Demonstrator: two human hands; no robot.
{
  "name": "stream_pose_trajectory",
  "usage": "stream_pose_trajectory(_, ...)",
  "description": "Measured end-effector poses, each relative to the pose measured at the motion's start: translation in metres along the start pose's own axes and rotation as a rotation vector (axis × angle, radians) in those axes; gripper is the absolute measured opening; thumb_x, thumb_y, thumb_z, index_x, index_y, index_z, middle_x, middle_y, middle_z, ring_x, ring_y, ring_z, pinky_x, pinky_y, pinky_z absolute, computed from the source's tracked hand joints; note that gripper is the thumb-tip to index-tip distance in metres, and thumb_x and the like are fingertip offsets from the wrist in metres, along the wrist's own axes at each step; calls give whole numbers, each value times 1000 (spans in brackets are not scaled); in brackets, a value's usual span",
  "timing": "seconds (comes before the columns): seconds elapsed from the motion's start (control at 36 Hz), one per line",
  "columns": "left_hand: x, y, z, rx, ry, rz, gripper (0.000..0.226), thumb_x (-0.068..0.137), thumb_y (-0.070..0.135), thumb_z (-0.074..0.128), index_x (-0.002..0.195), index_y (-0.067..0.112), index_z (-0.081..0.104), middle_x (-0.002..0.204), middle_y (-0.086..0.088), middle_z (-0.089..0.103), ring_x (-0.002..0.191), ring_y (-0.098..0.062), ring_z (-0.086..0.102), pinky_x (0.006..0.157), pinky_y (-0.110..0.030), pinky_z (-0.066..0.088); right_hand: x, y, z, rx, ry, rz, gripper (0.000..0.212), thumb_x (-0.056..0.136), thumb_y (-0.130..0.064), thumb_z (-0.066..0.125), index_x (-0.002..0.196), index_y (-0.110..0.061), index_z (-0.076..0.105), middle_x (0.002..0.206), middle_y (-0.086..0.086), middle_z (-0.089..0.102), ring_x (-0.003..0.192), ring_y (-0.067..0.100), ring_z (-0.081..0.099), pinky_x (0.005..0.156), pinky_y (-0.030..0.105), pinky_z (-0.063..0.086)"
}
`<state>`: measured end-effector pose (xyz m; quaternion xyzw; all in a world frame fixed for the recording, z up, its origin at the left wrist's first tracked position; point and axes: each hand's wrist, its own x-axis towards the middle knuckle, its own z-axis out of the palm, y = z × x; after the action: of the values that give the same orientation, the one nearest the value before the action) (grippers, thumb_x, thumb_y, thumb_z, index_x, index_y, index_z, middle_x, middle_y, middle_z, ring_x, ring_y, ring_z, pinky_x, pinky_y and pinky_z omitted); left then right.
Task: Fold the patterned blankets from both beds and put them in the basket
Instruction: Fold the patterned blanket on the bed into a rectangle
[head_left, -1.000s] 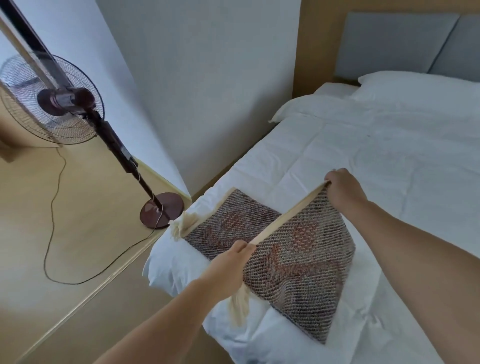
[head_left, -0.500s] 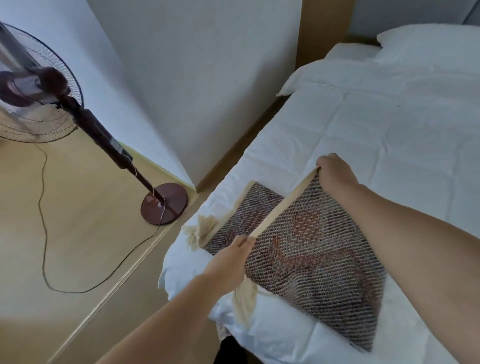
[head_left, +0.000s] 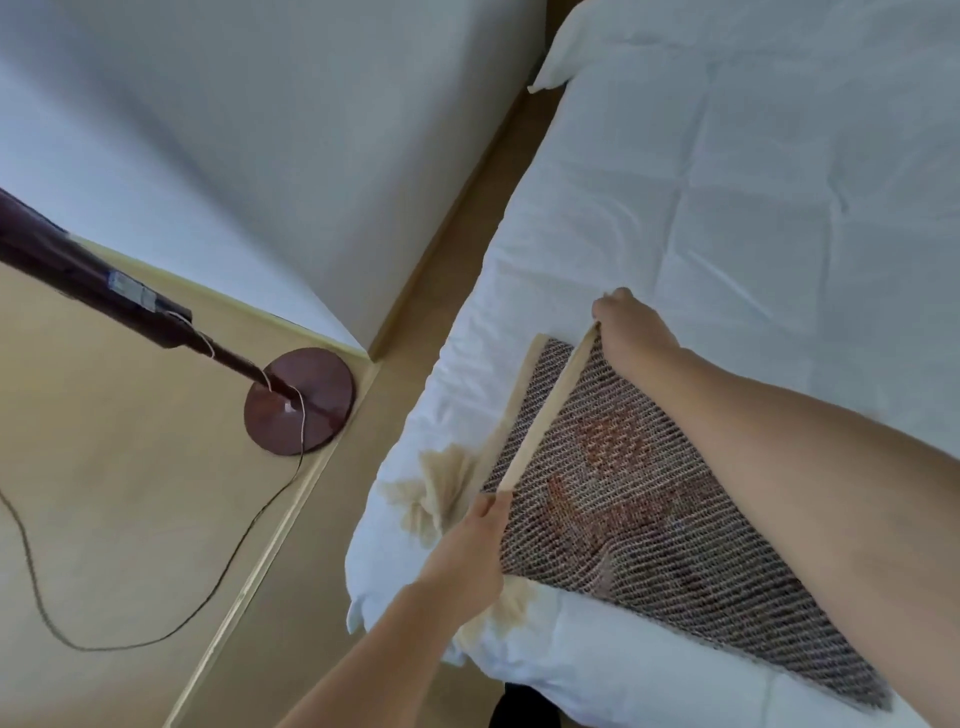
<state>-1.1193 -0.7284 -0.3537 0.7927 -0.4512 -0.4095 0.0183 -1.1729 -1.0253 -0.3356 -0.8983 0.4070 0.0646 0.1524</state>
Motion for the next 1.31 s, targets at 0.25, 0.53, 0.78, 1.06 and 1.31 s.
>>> stream_pose_trajectory(0.25,41,-49,9,-51,-9,-34,77,82,-2,47,148,26,19,146,8,25,104,-25,57,84,-36,51,40,-30,59,-76,-41,-29,18,87,7,45,99,-5,52,118,16,44,74,25,48,64,34,41)
stream_pose_trajectory(0.53,75,-69,30,163,-21,-63,77,81,2,48,148,23,16,153,1,12,122,-29,46,101,-41,40,64,-40,120,-109,-50,-28,38,89,0,49,127,-5,45,129,18,42,95,32,58,69,34,44)
stream_pose_trajectory(0.78,128,-33,63,346,167,197,68,98,48,11,150,9,-10,154,-6,-25,141,-20,-28,115,-39,-18,34,16,176,-194,-125,7,77,95,-58,5,151,-7,-7,159,12,-12,147,26,-11,119,43,-5)
stream_pose_trajectory(1.06,155,57,120,472,144,329,79,91,64,4,147,11,-17,152,-9,-28,142,-28,-26,114,-53,-15,-34,164,172,-250,-118,103,82,90,-63,-2,151,-9,-8,159,11,-14,146,23,-14,119,41,-7)
stream_pose_trajectory(1.31,144,130,188,539,47,511,79,93,64,14,149,10,0,158,-11,-6,145,-28,-12,114,-57,-5,-105,294,155,-271,-111,323,84,90,-64,0,151,-6,-8,159,14,-13,147,26,-11,119,42,-6)
